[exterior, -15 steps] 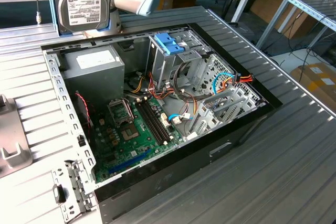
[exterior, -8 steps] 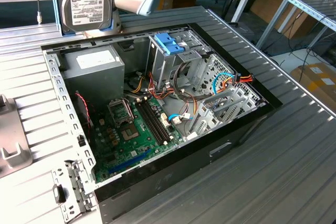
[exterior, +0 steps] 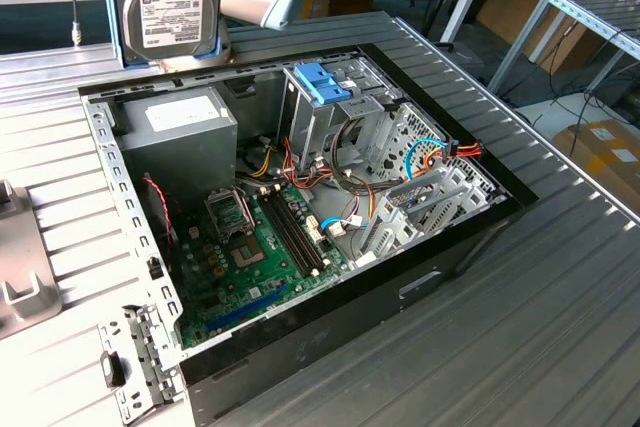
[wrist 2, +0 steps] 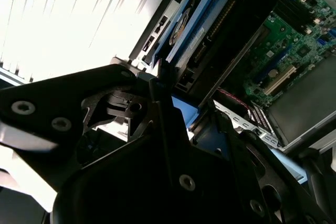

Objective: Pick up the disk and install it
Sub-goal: 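Pick up the disk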

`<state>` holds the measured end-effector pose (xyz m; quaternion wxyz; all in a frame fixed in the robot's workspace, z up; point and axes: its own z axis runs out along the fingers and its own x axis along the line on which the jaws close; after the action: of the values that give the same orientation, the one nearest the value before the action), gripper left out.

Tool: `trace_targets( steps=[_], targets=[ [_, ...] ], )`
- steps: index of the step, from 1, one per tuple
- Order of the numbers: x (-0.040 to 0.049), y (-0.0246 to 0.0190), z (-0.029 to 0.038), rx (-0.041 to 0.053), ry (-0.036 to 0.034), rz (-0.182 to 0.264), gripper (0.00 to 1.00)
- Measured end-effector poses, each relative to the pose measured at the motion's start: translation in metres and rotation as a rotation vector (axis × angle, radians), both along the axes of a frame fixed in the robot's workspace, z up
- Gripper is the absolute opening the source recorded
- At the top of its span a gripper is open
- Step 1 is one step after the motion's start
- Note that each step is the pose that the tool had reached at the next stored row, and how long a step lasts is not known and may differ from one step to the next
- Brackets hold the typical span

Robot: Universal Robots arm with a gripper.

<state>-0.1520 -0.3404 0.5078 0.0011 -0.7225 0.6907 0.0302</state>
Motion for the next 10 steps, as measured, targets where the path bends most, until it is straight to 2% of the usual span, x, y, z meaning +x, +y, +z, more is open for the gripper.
trace_targets(
  steps=[10],
  targets=[
    [0.0067,-0.0008,-0.0001,0.0,0.0,0.0,0.37]
  ],
)
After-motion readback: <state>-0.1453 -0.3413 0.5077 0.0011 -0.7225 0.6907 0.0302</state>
